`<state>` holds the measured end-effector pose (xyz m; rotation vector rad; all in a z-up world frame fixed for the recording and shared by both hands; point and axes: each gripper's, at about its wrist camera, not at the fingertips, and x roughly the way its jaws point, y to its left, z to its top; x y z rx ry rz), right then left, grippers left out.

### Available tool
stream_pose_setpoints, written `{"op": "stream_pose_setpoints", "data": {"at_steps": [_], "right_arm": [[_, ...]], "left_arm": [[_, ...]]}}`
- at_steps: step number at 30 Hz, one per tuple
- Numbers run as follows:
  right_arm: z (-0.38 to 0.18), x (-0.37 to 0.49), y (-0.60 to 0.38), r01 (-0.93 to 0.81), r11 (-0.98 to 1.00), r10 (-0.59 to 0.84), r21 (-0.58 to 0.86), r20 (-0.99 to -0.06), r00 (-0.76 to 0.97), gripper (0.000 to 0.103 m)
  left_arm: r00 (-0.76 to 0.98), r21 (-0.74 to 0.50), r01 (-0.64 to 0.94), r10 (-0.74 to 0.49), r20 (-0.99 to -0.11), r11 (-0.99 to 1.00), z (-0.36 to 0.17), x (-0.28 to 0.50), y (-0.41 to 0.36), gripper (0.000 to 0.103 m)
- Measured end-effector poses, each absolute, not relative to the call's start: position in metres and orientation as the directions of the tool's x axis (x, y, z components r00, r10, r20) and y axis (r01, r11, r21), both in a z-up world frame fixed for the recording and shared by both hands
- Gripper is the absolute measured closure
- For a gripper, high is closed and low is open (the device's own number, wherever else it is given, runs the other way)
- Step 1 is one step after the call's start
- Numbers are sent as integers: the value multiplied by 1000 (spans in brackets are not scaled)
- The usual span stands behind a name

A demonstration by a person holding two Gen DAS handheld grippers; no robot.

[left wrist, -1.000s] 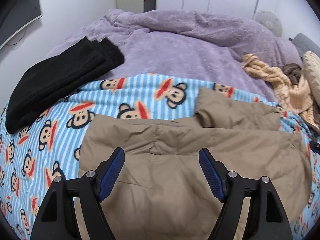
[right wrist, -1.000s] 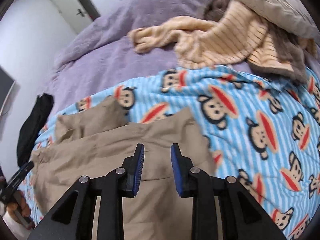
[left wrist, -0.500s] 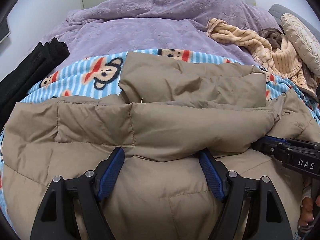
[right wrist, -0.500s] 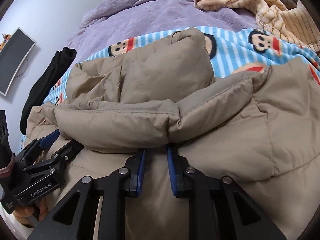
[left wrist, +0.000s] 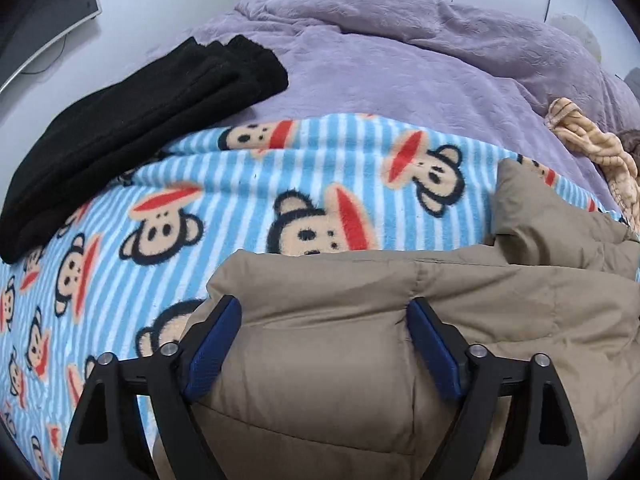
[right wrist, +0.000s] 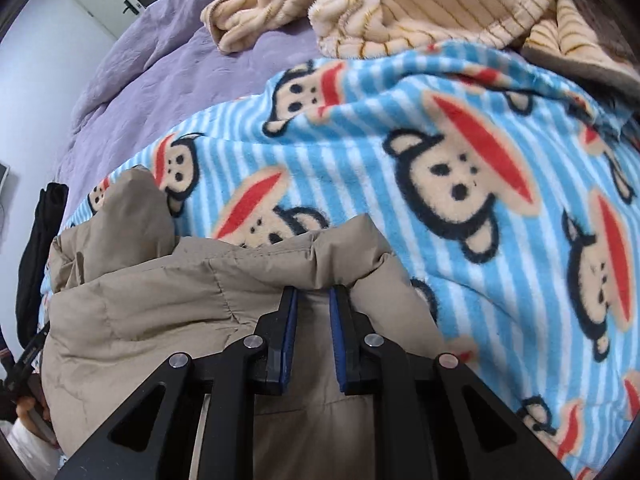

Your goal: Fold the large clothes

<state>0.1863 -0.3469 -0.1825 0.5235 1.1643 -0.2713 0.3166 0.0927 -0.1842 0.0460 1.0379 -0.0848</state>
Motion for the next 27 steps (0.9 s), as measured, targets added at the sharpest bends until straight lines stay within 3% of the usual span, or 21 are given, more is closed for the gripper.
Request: {"op": "stream_pose_setpoints", "data": {"at_steps": [8, 11, 13, 16, 21, 26, 27], "right_arm": [[-192, 208, -350, 484, 845, 44, 229, -931, 363, 87], [-174, 205, -350, 512, 831, 25, 218, -934, 357, 79], [-158, 196, -343, 504, 832, 29, 231, -926, 377, 57], [-131, 171, -329, 484, 834, 38, 264, -903, 427, 39], [-111, 112, -310, 500, 788, 117, 359, -885, 451, 28], [-110, 43, -294, 538, 732, 179, 417, -880, 440, 26], [-112, 32, -292, 546, 719, 193, 430, -878, 438, 21]], "left_arm": [[490, 11, 93, -36, -871, 996, -199, 332, 78, 9], [485, 36, 79, -7, -874, 996, -185, 326, 79, 9], [495, 46, 77, 2, -869, 996, -169, 314, 82, 9], [509, 29, 87, -19, -860, 996, -143, 285, 91, 9], [467, -5, 71, -38, -883, 997, -124, 226, 110, 9], [426, -59, 32, -67, -902, 998, -125, 167, 121, 9], [421, -66, 33, -74, -904, 997, -126, 157, 121, 3]]}}
